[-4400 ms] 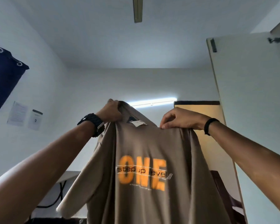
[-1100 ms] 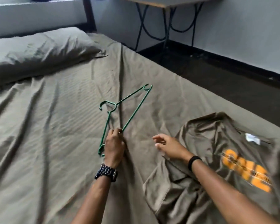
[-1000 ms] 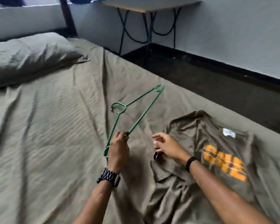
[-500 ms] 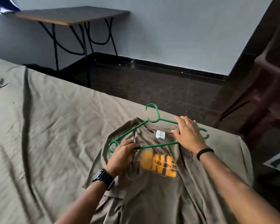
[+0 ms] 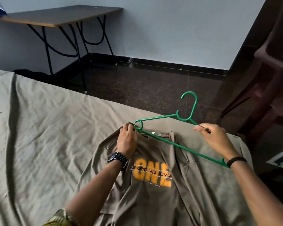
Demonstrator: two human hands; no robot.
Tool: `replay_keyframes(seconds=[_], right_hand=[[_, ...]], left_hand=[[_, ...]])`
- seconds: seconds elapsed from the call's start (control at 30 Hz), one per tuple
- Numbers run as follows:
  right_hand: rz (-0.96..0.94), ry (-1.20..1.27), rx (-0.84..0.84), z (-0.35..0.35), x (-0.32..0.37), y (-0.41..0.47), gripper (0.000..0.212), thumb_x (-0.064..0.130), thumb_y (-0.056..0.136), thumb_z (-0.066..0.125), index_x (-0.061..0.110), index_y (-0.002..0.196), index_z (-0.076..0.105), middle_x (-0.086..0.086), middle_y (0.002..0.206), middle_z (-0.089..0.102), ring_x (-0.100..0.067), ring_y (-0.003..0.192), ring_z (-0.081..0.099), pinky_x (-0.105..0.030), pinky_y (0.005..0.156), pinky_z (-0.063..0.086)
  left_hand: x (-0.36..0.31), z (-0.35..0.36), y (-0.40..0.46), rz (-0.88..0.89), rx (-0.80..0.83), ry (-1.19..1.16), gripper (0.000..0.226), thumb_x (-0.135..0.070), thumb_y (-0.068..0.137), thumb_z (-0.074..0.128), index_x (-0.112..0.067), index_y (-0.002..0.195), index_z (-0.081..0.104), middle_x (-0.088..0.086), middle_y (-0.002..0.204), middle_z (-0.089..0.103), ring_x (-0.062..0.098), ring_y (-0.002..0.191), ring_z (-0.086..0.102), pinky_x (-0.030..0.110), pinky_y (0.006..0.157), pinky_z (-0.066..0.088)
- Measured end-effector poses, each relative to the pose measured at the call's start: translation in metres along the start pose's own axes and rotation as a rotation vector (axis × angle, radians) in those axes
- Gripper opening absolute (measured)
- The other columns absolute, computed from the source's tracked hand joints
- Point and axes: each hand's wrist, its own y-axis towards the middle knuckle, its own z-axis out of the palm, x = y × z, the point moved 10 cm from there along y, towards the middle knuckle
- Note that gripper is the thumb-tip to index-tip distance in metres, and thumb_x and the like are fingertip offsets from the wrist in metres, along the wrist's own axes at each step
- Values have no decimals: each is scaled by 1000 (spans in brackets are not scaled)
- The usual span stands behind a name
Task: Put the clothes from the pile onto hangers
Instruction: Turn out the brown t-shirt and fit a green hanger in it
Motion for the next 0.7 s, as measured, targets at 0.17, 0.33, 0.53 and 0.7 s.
replay_keyframes(seconds=[0.17, 0.33, 0.53, 0.7], right_hand=[[-13, -82, -54, -15, -10, 1, 28, 34, 92, 59, 9, 88, 70, -12, 83, 71, -30, 83, 65, -39, 74, 46], [-22, -109, -61, -13, -9, 1, 25, 36, 91, 58, 16, 91, 72, -8, 86, 73, -33, 87, 65, -43, 76, 51], [-86, 5, 32, -2, 12, 1, 22, 30, 90, 63, 13, 98, 75, 2, 90, 74, -10, 86, 65, -21, 77, 48], [-124, 70, 143, 25, 46, 7, 24, 36, 89, 63, 18, 100, 75, 4, 94, 74, -12, 81, 66, -31, 75, 49]], left_hand=[[17, 24, 13, -269, 152, 27, 40, -29, 91, 55, 0, 118, 45, 24, 124, 52, 42, 115, 48, 44, 97, 37], [24, 14, 16, -377, 100, -286, 21, -4, 85, 52, 0, 105, 49, 23, 106, 61, 37, 101, 56, 36, 81, 42], [16, -15, 5, -291, 3, -557, 24, 5, 83, 54, -17, 93, 50, -2, 83, 60, 28, 85, 62, 36, 74, 50], [4, -31, 1, -163, 59, -528, 27, 1, 87, 55, -14, 109, 58, -2, 95, 61, 15, 86, 59, 31, 79, 52]])
